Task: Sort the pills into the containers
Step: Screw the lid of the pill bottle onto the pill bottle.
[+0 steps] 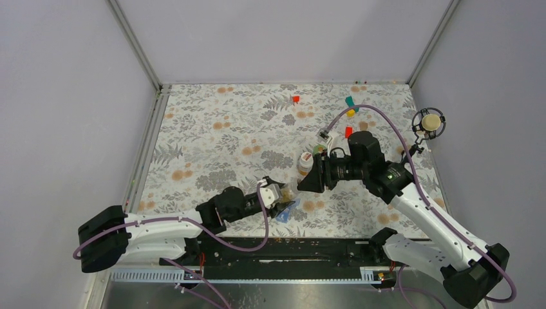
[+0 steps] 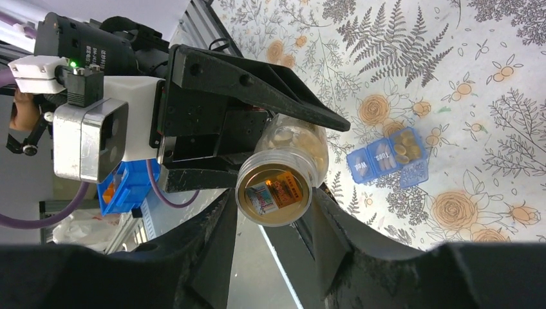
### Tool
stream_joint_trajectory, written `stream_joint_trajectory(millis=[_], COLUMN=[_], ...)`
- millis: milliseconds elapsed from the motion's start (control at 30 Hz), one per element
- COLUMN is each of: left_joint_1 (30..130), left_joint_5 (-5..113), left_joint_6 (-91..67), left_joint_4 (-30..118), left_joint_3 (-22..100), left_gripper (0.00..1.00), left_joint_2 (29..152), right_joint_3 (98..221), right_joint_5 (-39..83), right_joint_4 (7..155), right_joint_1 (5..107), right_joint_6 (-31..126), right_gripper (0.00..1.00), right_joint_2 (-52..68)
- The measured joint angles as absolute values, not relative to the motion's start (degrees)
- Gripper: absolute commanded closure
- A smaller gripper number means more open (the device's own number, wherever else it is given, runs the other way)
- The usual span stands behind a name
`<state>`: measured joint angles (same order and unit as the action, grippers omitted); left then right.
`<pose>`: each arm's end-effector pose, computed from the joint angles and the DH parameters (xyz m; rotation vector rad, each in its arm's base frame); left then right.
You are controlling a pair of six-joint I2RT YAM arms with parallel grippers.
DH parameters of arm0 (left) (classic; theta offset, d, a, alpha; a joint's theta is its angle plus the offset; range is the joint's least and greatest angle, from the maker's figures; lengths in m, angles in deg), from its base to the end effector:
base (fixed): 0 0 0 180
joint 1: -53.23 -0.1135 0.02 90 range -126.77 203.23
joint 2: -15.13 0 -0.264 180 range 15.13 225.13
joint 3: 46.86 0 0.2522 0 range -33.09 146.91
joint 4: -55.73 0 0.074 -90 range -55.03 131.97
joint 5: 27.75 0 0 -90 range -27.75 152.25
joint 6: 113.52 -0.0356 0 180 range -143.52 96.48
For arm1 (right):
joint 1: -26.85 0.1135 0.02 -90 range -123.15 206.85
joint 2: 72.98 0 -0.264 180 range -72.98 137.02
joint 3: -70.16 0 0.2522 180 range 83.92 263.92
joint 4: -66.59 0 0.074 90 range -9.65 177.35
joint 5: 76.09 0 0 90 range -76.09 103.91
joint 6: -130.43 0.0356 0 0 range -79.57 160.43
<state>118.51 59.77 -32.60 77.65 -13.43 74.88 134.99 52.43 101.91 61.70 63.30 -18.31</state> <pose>0.0916 -0.2026 0.2213 1.0584 1.3389 -0.7768 0.1578 0.1369 0.3301 -0.6846 2.0458 1.2901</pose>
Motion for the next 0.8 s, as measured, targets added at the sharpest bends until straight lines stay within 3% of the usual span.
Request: stream_joint_trajectory(millis=[300, 800], left_joint_1=[118.5, 118.4], left_joint_5=[59.5, 58.5], left_joint_6=[-33.1, -33.2], left_joint_4=[77.7, 77.7], left_joint_3=[-13.2, -11.7], left_gripper=[1.00, 1.00], left_joint_2=[74.9, 76.4], right_joint_3=[136.9, 137.0], right_joint_5=[50.4, 51.1], right_joint_4=[108.4, 106.4], right_joint_1=[61.7, 61.6], right_joint_6=[59.9, 60.8], right_gripper=[0.61, 0.62], right_joint_2=[-17.8, -17.4])
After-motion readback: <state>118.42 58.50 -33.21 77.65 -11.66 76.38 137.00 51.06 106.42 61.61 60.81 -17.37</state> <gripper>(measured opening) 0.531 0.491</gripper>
